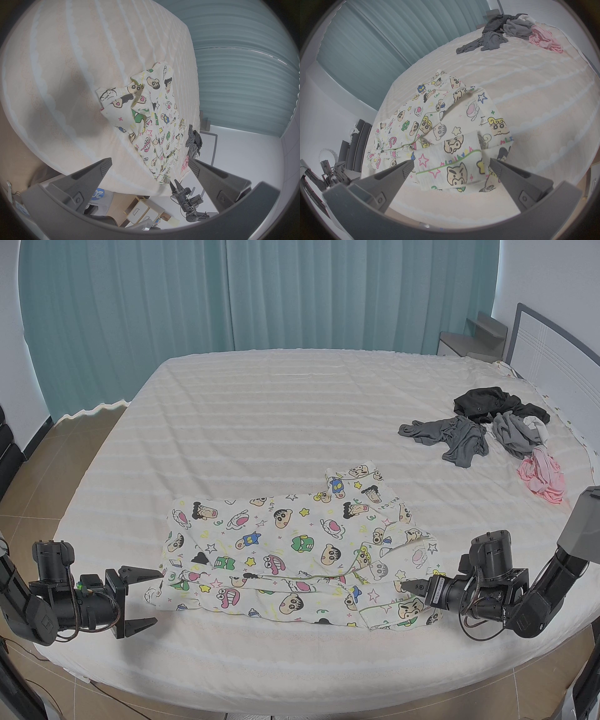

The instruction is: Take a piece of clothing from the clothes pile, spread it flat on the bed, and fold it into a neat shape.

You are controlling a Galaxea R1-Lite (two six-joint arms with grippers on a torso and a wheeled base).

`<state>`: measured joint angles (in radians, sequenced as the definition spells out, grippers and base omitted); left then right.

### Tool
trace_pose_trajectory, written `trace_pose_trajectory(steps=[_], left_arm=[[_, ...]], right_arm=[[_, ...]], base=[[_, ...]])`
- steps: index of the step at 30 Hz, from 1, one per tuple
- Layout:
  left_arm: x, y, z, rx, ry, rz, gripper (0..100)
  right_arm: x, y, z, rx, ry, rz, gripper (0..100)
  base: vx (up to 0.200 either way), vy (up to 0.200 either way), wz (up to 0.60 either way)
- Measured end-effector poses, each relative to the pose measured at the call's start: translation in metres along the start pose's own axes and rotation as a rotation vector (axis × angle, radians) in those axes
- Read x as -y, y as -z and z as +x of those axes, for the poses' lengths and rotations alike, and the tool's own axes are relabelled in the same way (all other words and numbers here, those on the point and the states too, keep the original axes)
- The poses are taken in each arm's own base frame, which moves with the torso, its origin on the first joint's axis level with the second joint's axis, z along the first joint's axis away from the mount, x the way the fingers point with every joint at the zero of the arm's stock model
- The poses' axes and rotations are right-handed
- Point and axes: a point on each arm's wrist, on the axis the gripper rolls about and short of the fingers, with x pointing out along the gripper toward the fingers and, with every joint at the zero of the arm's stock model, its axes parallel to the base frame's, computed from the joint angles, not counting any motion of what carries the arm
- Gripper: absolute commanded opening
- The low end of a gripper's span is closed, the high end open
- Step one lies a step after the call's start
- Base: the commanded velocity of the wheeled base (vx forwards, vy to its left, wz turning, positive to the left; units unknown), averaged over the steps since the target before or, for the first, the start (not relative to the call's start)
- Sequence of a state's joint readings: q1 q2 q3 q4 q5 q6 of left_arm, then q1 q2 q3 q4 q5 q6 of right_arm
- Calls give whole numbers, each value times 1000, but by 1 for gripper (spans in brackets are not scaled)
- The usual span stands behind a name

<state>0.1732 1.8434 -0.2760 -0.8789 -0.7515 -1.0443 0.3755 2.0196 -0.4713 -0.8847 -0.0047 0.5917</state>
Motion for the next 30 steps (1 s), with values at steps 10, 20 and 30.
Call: trace_pose_trajectory(steps=[10, 20, 30], left_arm=[[0, 0, 0, 1, -1, 0, 100], [0, -1, 0, 2, 0, 1, 100], [0, -1, 0, 1, -2, -2, 100]], right_arm=[[-1, -6, 6, 16, -9, 9, 100], [-1, -2, 11, 1, -4, 8, 0], [0, 0, 9, -5, 3, 7, 0]], base=[[0, 0, 0], [0, 0, 0], [0, 0, 0]])
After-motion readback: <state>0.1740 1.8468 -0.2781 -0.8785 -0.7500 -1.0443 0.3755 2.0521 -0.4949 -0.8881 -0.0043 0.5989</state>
